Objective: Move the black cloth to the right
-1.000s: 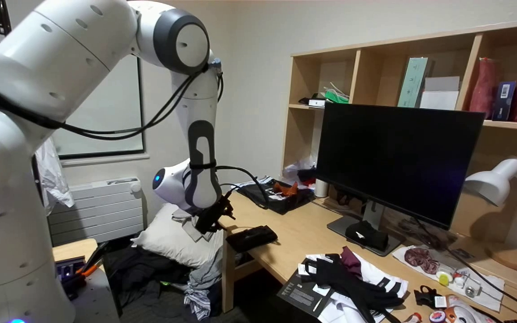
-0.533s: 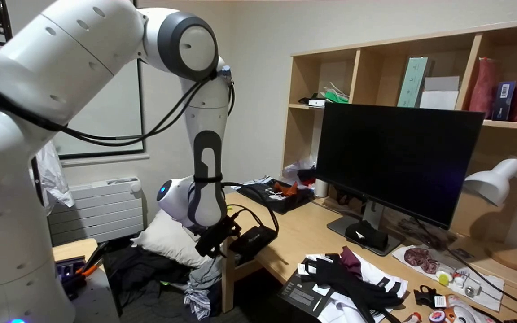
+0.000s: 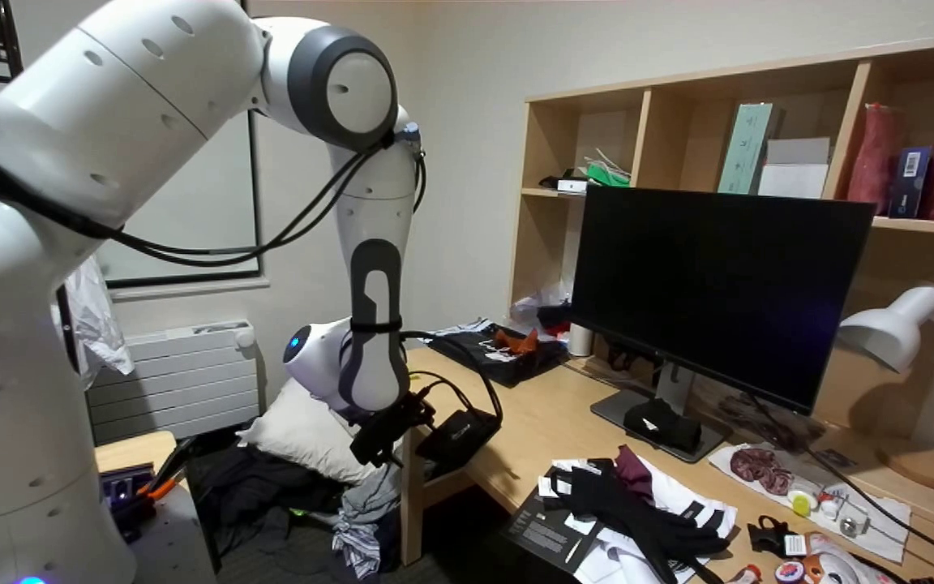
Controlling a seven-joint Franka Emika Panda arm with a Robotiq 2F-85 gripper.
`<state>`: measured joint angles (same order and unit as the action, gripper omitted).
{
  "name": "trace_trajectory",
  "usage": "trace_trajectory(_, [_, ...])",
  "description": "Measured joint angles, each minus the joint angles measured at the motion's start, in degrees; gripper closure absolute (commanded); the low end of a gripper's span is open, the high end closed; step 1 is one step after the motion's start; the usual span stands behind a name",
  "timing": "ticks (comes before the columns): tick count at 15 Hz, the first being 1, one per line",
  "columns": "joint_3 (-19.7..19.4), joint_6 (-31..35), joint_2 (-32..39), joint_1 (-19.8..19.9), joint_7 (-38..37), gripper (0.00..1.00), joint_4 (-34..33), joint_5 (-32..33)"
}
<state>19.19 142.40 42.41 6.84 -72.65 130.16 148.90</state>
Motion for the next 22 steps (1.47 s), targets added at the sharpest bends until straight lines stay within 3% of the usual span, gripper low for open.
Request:
trace_trajectory(7, [2.22,-3.62,-0.71,-0.46,-2.39,0.00,-0.61,0.00])
trace_trajectory(13, [-0.83,-10.05,-0.53,-0.47,-4.41,0.00,-0.37,0.00])
trace_trajectory(14, [-1.54,-10.63,-0.32,-0.46,-4.61,0.25,-0.40,0.00])
trace_trajectory(15, [-2.17,-10.98,-0.07,-0.46,-4.83,0.27,-0.49,0.00])
trace_trajectory(22, [-3.95,-11.33,1.36,-0.37,-5.64,0.72,-1.28,0.00])
